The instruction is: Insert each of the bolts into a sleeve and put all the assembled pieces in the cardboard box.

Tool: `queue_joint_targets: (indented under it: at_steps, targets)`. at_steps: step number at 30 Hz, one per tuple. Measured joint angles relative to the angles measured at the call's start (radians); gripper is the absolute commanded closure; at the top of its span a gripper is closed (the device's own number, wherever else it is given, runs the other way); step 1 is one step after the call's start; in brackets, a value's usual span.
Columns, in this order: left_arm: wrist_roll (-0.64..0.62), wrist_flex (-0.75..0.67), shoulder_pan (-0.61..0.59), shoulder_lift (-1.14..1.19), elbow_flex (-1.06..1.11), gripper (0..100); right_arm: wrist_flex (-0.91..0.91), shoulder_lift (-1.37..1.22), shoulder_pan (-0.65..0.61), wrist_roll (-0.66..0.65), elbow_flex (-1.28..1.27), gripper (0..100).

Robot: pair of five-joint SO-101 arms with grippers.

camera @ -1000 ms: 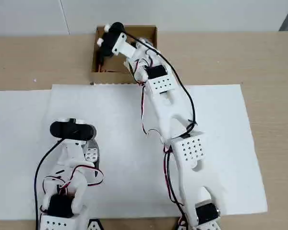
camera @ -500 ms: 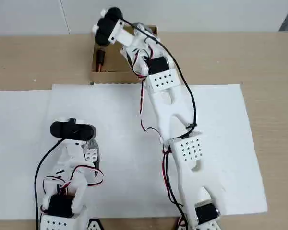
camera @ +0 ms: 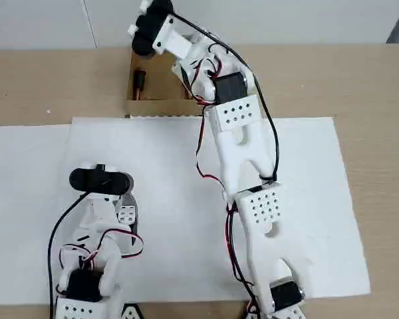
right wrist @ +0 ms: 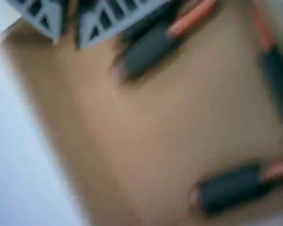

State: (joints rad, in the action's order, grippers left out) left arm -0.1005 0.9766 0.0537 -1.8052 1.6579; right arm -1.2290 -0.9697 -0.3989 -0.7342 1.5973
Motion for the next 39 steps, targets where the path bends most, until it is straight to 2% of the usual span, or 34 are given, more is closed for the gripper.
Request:
queue_joint_targets:
  at_steps: [5, 14, 26, 32, 39]
  targets:
    - [0.0, 0.0, 0.0, 0.0, 0.0, 99, -0.147, 0.138, 0.008, 0.044, 0.003, 99.6]
    - [0.0, 0.0, 0.0, 0.0, 0.0, 99, -0.417, 0.373, 0.124, 0.218, 0.005, 99.6]
    - [0.0, 0.0, 0.0, 0.0, 0.0, 99, -0.462, 0.64, 0.279, 0.358, 0.002, 99.6]
    - [0.0, 0.0, 0.0, 0.0, 0.0, 99, -0.462, 0.842, 0.351, 0.419, -0.161, 99.5]
    - [0.0, 0.0, 0.0, 0.0, 0.0, 99, -0.462, 1.123, 0.396, 0.535, -0.529, 99.5]
